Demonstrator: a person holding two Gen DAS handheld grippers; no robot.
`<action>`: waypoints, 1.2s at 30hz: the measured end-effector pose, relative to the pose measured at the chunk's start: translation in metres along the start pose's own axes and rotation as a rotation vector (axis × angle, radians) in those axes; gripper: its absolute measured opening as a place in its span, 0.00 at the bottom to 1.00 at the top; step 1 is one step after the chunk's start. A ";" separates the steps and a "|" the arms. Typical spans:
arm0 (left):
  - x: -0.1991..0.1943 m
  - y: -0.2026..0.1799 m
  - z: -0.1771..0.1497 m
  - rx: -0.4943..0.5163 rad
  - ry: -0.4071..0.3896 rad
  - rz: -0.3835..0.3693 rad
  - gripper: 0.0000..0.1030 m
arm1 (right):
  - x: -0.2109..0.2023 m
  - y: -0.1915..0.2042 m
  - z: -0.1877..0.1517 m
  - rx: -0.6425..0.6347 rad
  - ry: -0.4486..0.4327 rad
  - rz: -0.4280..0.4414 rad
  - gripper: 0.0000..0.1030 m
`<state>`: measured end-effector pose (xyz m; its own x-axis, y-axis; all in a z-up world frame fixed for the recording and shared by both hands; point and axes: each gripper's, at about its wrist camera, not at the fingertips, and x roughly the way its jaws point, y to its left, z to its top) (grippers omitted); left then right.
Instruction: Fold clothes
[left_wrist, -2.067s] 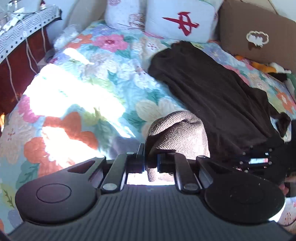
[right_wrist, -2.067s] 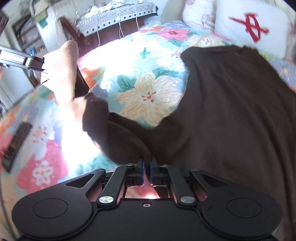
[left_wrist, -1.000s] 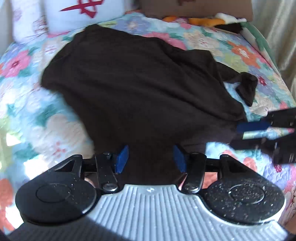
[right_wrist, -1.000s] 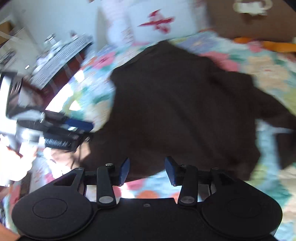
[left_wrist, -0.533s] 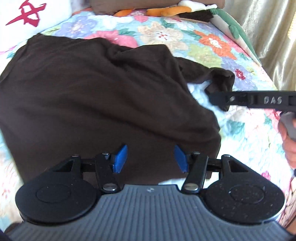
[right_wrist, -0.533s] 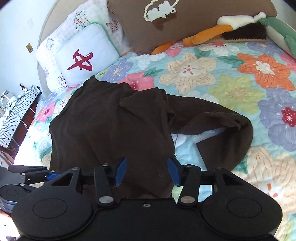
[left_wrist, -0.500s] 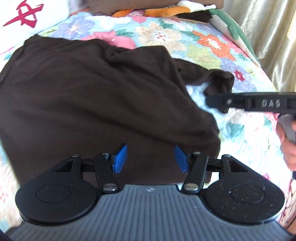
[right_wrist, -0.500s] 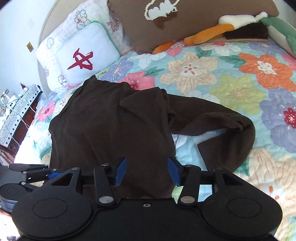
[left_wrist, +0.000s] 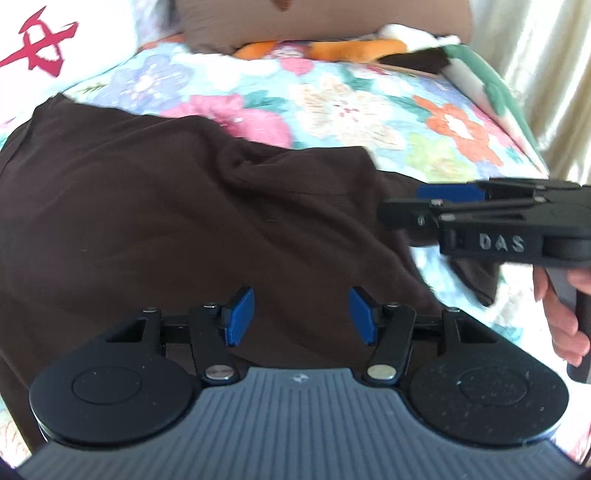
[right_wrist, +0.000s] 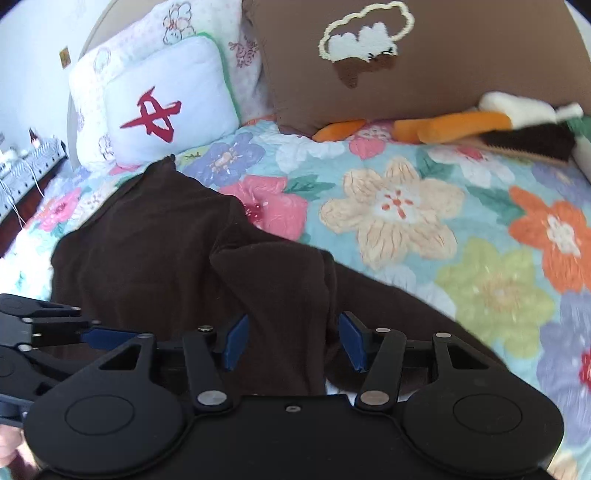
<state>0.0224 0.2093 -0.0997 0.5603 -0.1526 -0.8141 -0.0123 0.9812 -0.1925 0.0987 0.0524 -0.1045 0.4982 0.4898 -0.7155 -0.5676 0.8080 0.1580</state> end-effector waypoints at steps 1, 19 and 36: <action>0.001 0.005 0.000 -0.007 0.002 0.007 0.55 | 0.009 -0.001 0.004 -0.005 0.004 -0.019 0.58; 0.045 0.014 0.022 0.052 0.030 0.061 0.56 | 0.044 -0.080 0.056 0.115 -0.022 -0.095 0.22; 0.062 -0.044 0.064 0.108 -0.029 -0.080 0.57 | -0.009 -0.122 -0.040 0.147 0.190 0.019 0.64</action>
<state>0.1107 0.1639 -0.1068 0.5800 -0.2285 -0.7819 0.1214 0.9734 -0.1944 0.1377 -0.0637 -0.1447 0.3476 0.4464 -0.8246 -0.4673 0.8449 0.2604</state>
